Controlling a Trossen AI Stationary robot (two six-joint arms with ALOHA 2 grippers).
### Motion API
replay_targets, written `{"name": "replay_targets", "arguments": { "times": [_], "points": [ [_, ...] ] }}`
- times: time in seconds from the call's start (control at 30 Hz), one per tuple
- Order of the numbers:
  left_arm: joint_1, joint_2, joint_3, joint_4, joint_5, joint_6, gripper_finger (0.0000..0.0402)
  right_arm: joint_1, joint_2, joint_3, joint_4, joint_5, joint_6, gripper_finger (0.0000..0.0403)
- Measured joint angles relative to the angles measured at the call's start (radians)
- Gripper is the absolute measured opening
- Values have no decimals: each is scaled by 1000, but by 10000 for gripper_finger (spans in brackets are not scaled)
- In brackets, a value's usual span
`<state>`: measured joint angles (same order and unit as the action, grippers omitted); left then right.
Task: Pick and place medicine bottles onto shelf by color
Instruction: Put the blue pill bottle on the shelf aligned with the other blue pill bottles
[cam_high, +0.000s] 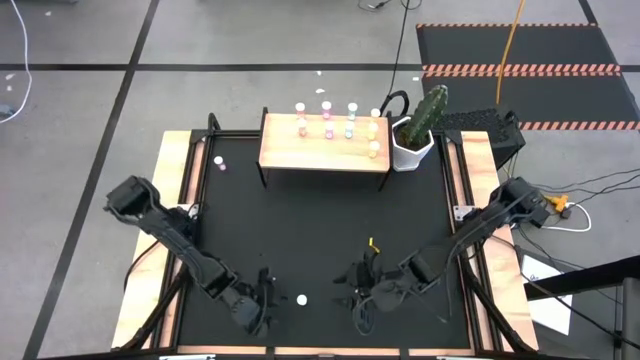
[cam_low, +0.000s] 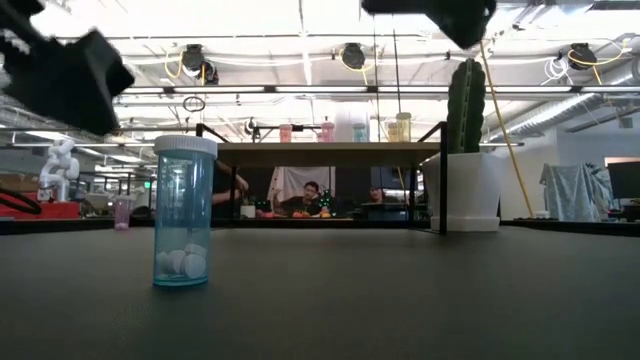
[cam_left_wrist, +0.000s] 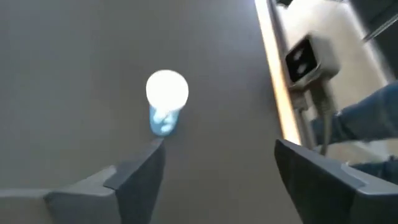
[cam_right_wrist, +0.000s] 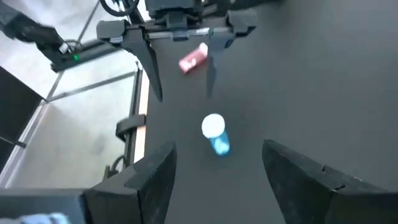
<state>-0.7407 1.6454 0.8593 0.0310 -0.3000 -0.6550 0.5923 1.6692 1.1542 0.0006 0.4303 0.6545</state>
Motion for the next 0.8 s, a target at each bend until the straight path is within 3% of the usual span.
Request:
{"name": "replay_targets", "arguments": {
  "times": [0.2,0.37,0.5,0.63,0.8],
  "points": [
    [-1,95,0,2,3,94,356,-2,32,0,-3,-65,69,231],
    [2,165,0,69,-2,161,366,-1,30,0,-2,-69,93,231],
    [7,204,0,131,-32,220,350,-1,29,0,4,-93,111,231],
    [8,258,0,192,-141,235,318,-1,29,0,8,-96,120,231],
    [28,329,2,340,-158,246,266,-6,29,0,54,-95,132,231]
  ]
}}
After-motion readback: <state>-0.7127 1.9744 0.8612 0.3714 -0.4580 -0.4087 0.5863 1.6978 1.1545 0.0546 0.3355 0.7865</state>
